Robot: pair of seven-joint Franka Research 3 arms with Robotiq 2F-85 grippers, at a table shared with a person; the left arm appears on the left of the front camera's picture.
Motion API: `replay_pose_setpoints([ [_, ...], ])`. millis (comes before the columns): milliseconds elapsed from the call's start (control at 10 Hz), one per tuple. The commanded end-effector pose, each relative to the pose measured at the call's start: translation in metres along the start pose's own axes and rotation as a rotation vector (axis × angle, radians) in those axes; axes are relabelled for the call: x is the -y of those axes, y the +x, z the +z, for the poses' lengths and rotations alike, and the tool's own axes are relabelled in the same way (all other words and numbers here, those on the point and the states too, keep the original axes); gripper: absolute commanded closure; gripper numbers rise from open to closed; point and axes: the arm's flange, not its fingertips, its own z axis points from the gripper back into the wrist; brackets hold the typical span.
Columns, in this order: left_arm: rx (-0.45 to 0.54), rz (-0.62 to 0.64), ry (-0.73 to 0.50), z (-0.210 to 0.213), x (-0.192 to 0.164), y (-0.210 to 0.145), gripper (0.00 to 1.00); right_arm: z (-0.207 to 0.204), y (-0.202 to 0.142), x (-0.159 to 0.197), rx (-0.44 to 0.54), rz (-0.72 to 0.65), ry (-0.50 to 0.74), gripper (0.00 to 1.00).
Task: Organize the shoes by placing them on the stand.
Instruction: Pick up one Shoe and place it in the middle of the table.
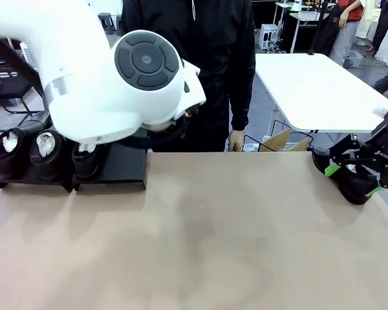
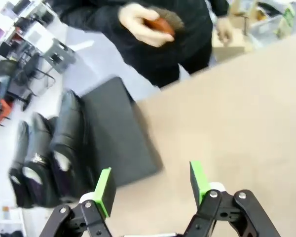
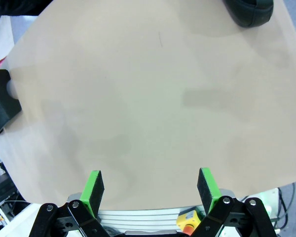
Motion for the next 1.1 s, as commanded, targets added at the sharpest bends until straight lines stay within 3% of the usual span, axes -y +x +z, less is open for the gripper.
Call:
replay_pose_setpoints([
  [0,-0.177,-0.009,-0.092,-0.007,-0.015,-0.016,0.21,0.002,0.001,0.000,-0.001,0.018,-0.002,0.00],
  [100,-0.234,-0.023,-0.117,-0.010,-0.015,-0.023,0.21,0.000,0.000,0.000,0.000,0.000,0.000,0.00],
  [200,-0.285,-0.006,-0.121,-0.020,-0.022,-0.030,0.21,-0.009,0.027,-0.003,0.022,0.030,-0.120,0.00],
  [300,-0.156,-0.001,-0.093,-0.016,0.006,-0.025,0.21,-0.009,0.050,-0.004,0.044,0.061,-0.211,0.00],
  [500,-0.156,-0.001,-0.093,-0.016,0.006,-0.025,0.21,-0.020,0.092,-0.013,-0.003,0.131,-0.306,0.00],
  [600,-0.156,-0.001,-0.093,-0.016,0.006,-0.025,0.21,-0.012,0.040,0.002,0.015,0.070,-0.173,0.00],
  [800,-0.156,-0.001,-0.093,-0.016,0.006,-0.025,0.21,-0.012,0.040,0.002,0.015,0.070,-0.173,0.00],
  [900,-0.156,-0.001,-0.093,-0.016,0.006,-0.025,0.21,-0.022,0.066,0.000,0.000,0.093,-0.227,0.00],
  [1000,-0.156,-0.001,-0.093,-0.016,0.006,-0.025,0.21,-0.024,0.089,-0.014,0.087,0.136,-0.324,0.00],
])
